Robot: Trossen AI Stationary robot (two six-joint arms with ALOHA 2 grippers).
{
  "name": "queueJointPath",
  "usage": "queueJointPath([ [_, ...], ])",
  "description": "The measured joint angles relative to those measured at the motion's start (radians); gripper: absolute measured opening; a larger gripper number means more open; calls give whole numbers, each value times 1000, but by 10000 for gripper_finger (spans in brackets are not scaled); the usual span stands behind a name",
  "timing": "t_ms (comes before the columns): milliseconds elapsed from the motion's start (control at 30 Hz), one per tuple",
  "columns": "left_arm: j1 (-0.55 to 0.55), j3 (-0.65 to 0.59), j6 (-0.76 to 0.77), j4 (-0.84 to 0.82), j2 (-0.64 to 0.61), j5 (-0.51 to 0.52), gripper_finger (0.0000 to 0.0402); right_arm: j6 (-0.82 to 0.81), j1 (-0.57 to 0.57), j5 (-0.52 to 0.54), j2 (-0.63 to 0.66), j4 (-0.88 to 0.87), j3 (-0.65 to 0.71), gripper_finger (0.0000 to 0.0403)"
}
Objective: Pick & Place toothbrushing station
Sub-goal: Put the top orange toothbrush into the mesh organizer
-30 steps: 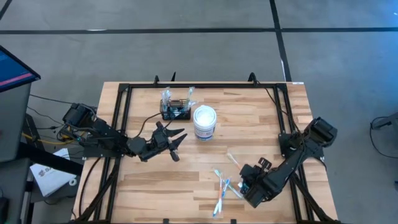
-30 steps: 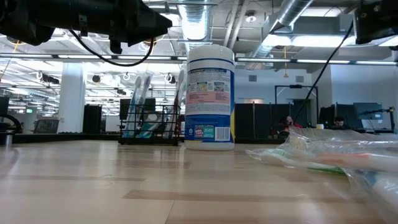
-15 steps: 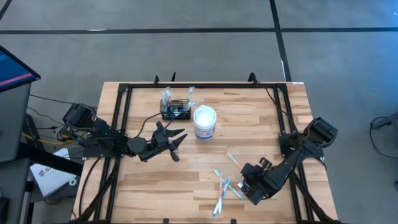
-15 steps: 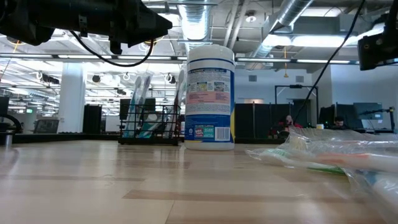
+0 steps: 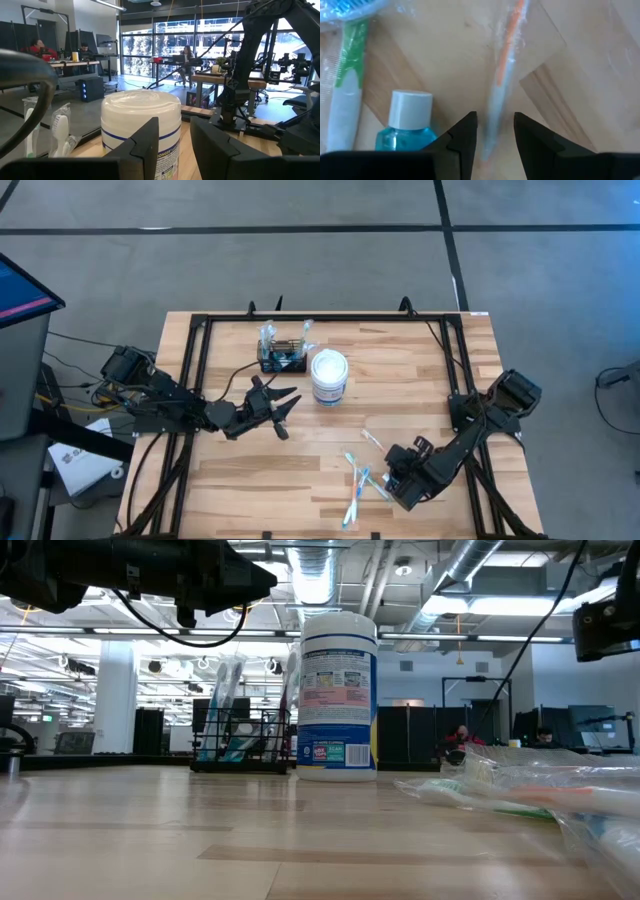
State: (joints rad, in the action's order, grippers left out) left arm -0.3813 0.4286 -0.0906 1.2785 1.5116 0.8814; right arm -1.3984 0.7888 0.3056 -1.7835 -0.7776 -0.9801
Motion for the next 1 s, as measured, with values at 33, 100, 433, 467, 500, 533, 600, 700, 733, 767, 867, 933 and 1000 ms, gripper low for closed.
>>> queueJointPath([
  [33, 0, 0, 0, 0, 0, 0, 106, 5, 0, -2, -4, 2, -1, 122],
  [100, 0, 0, 0, 0, 0, 0, 106, 7, 0, -7, -3, 1, 2, 117],
  [433, 0, 0, 2, -7, 0, 0, 106, 10, -25, -8, -2, -12, 2, 17],
  [467, 0, 0, 2, -7, 0, 0, 106, 10, -25, -5, -2, -13, 2, 18],
  [500, 0, 0, 2, -7, 0, 0, 106, 11, -26, -3, -2, -14, 3, 17],
  [533, 0, 0, 2, -7, 0, 0, 106, 11, -25, 1, -2, -15, 3, 12],
  [600, 0, 0, 2, -7, 0, 0, 106, 10, -25, 10, -2, -18, 3, 8],
  [700, 0, 0, 2, -7, 0, 0, 106, 11, -25, 33, -3, -31, -2, 7],
  [733, 0, 0, 2, -7, 0, 0, 106, 15, -26, 39, -3, -45, -7, 5],
  [767, 0, 0, 2, -6, 0, 0, 106, 20, -26, 55, -3, -55, -17, 5],
  [867, 0, 0, 10, -6, 0, 0, 106, 21, -26, 114, 11, -82, -40, 5],
  [933, 0, 0, 26, -6, 0, 0, 106, 21, -26, 149, 25, -83, -45, 5],
  [1000, 0, 0, 28, -6, 0, 0, 106, 21, -24, 186, 47, -80, -48, 5],
])
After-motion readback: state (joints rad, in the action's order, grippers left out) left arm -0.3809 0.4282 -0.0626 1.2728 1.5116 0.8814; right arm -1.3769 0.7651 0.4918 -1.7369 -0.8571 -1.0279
